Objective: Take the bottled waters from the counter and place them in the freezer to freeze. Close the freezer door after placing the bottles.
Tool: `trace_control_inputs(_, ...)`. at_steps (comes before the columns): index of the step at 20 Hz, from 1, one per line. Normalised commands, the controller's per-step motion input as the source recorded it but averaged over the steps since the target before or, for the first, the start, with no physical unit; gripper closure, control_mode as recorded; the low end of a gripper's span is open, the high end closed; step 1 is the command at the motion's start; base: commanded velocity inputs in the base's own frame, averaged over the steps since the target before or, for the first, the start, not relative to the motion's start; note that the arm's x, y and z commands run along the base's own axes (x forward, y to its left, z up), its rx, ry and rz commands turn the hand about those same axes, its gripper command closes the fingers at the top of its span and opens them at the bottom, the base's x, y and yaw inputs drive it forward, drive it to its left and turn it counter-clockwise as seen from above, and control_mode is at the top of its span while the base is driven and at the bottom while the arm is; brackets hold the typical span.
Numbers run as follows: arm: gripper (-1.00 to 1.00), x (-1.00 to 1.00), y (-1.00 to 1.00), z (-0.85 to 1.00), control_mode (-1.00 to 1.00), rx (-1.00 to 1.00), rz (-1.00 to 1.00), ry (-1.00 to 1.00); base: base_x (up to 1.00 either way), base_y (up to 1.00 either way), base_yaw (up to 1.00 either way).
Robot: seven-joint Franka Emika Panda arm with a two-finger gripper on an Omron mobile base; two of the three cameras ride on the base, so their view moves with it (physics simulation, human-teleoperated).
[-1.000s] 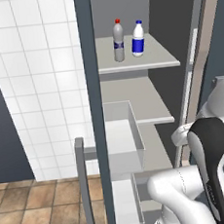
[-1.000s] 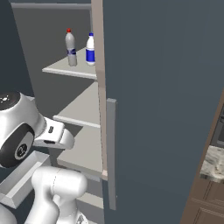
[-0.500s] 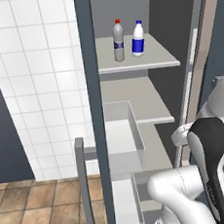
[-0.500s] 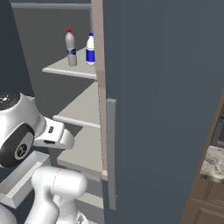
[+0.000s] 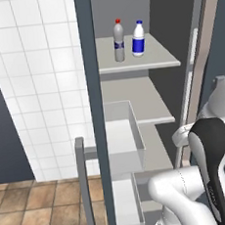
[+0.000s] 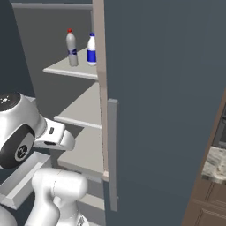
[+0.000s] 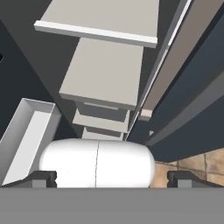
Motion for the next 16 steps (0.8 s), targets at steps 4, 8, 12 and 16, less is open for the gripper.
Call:
trace_control_inputs(4,-1.0,0.0,0.0,0.0,1.0,0.0,0.0,0.0,-0.39,0.0,0.0)
trace_control_inputs(8,-1.0,0.0,0.0,0.0,1.0,0.0,0.0,0.0,-0.46,0.0,0.0)
trace_control_inputs(12,-1.0,0.0,0.0,0.0,1.0,0.0,0.0,0.0,-0.49,0.0,-0.01)
trace_control_inputs(16,-1.0,0.0,0.0,0.0,1.0,0.0,0.0,0.0,-0.47,0.0,-0.01)
